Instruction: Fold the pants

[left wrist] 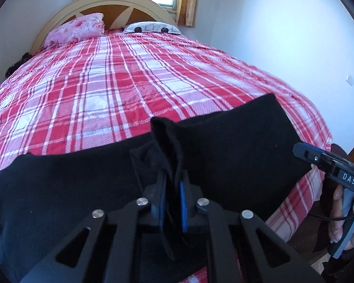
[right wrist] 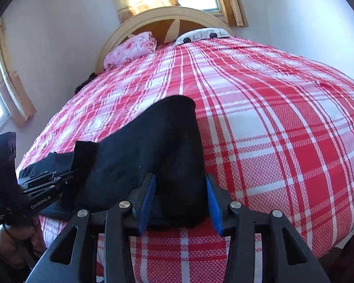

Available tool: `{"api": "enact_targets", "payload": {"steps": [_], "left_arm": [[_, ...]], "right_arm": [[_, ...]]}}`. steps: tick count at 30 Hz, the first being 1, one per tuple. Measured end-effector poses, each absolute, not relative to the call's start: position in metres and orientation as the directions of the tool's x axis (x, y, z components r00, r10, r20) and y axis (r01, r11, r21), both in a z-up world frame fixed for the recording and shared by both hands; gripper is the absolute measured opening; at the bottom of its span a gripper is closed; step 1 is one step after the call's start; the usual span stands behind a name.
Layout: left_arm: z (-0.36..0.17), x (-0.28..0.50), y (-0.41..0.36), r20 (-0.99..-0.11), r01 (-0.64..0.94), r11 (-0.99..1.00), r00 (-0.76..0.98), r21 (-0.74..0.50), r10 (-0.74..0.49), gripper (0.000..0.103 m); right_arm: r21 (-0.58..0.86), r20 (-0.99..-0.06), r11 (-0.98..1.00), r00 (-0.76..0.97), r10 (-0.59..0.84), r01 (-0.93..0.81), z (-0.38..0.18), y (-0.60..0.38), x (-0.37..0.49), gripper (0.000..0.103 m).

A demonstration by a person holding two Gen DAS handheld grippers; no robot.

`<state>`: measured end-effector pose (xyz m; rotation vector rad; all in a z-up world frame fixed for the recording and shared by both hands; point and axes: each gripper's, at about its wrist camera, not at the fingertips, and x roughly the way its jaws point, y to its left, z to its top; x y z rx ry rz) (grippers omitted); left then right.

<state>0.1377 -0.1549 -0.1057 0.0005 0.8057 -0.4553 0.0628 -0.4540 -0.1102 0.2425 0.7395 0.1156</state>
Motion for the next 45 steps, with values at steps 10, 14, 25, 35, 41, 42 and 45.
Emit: {"api": "enact_targets", "payload": {"steps": [10,14,25,35,41,42,45], "left_arm": [[-0.119,0.143,-0.152,-0.724,0.363,0.915,0.581,-0.178,-0.371,0.018],[-0.113,0.136,-0.147,-0.72,0.366,0.917,0.592,-0.16,-0.362,0.045],[-0.101,0.121,-0.102,-0.687,0.285,0.953,0.673,-0.102,-0.275,0.07],[-0.106,0.113,-0.056,-0.688,0.212,0.975,0.699,-0.063,-0.197,0.077],[-0.106,0.106,-0.008,-0.684,0.128,0.991,0.719,-0.048,-0.126,0.08],[-0.104,0.104,0.003,-0.678,0.107,0.994,0.729,-0.029,-0.098,0.08],[-0.099,0.101,0.036,-0.659,0.033,0.999,0.752,0.019,-0.012,0.088]], "right_arm": [[0.154,-0.638,0.98,0.744,0.198,-0.129,-0.104,-0.429,0.061,0.045],[0.081,-0.67,0.991,0.73,0.136,-0.11,-0.115,-0.423,0.063,0.045],[0.03,-0.715,0.964,0.668,0.206,-0.265,-0.118,-0.364,0.076,0.053],[-0.002,-0.686,0.964,0.702,0.193,-0.266,-0.101,-0.321,0.081,0.054],[-0.009,-0.702,0.93,0.664,0.256,-0.368,-0.119,-0.26,0.104,0.054],[0.008,-0.713,0.917,0.641,0.285,-0.399,-0.123,-0.253,0.106,0.054],[-0.035,-0.723,0.9,0.633,0.278,-0.435,-0.132,-0.236,0.103,0.054]]}}
